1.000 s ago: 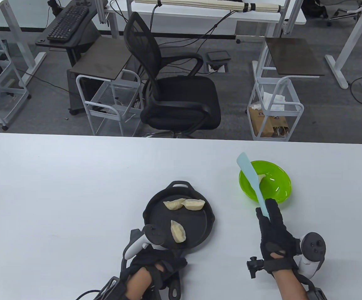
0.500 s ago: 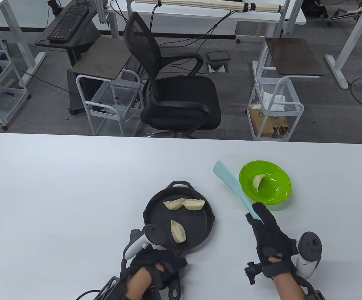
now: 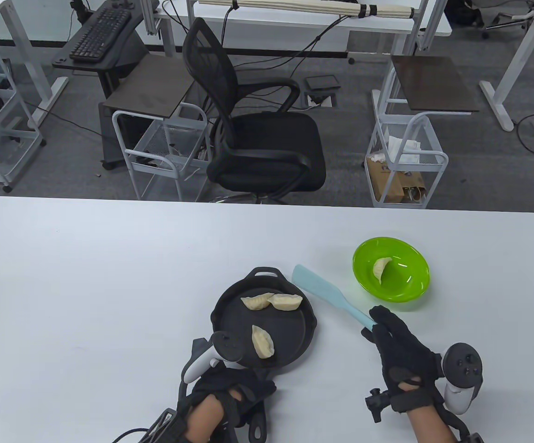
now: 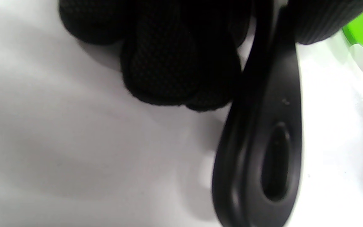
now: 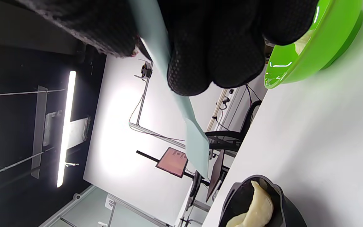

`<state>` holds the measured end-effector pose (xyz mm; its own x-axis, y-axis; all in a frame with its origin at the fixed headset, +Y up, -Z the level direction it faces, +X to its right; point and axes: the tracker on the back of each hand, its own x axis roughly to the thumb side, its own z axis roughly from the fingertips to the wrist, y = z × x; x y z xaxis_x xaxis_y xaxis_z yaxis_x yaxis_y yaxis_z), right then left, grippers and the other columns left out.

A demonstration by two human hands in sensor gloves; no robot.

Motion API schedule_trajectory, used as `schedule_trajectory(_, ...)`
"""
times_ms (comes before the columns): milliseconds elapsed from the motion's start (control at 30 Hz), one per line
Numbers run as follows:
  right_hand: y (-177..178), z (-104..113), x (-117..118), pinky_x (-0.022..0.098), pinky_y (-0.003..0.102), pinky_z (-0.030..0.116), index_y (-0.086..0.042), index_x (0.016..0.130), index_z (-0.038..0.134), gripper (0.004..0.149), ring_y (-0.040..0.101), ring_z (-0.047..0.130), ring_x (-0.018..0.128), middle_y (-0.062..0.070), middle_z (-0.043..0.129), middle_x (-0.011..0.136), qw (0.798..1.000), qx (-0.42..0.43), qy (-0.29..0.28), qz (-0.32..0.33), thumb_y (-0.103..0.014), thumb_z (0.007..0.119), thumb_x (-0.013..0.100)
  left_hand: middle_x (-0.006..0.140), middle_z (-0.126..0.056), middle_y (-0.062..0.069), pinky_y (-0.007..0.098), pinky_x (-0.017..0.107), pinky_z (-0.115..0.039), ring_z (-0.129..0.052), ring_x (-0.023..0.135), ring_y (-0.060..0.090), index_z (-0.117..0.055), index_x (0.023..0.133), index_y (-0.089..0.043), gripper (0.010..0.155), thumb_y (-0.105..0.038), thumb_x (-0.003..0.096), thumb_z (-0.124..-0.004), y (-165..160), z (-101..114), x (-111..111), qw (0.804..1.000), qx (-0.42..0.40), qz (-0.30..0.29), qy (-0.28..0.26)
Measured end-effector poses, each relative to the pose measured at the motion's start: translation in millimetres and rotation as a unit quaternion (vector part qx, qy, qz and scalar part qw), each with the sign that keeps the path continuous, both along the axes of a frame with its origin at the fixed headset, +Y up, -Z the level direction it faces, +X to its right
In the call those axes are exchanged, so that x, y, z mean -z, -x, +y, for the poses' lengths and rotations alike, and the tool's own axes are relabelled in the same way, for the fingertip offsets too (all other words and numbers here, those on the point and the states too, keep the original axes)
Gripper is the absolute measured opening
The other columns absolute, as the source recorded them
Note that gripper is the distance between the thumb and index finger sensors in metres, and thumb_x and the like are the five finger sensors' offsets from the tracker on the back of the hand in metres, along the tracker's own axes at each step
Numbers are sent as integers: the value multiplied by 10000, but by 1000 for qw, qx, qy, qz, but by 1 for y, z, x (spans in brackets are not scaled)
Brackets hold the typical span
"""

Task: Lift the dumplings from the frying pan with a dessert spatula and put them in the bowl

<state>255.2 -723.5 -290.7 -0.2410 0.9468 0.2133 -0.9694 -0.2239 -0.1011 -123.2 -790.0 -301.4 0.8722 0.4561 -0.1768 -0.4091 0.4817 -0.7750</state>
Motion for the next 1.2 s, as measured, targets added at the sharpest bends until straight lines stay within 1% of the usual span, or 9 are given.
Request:
schedule_trajectory(33,1,0,0,655,680,561,-70,999,655,527,503,820,696,244,843,834,1000,-4,4,8,-355,763,569,604,-1073,-113,405,438,-789,-1031,429,161,-657,933,-293,651,-740,464,-719,0,0,0,1000,0,0,0)
schedule_trajectory(133,3,0,0,654,685,556,-47,971,696,505,513,817,693,256,844,830,1000,-21,11,16,-349,761,571,603,-1074,-114,405,438,-789,-1032,429,160,-659,932,-293,651,-740,463,-718,0,0,0,1000,0,0,0)
schedule_trajectory(233,4,0,0,652,683,562,-66,962,718,488,511,823,685,252,853,821,999,-42,10,21,-353,763,571,603,-1075,-110,405,437,-789,-1032,429,160,-660,931,-292,652,-741,463,-719,0,0,0,1000,0,0,0)
schedule_trajectory(533,7,0,1,645,681,577,-79,923,783,464,505,851,652,245,889,782,998,-56,9,33,-372,798,564,604,-1075,-113,405,436,-789,-1033,431,160,-663,930,-291,650,-740,463,-719,0,0,0,1000,0,0,0)
schedule_trajectory(833,13,-5,3,643,679,583,-76,908,794,451,502,856,640,240,903,764,996,-64,24,63,-368,795,565,604,-1075,-111,405,436,-790,-1033,431,161,-663,931,-291,651,-740,463,-720,0,0,0,1000,0,0,0)
schedule_trajectory(1200,20,-12,6,646,685,574,-84,917,788,449,504,847,658,239,891,782,992,-77,39,90,-363,790,566,605,-1075,-111,405,436,-790,-1033,432,159,-661,931,-292,652,-741,463,-719,0,0,0,1000,0,0,0)
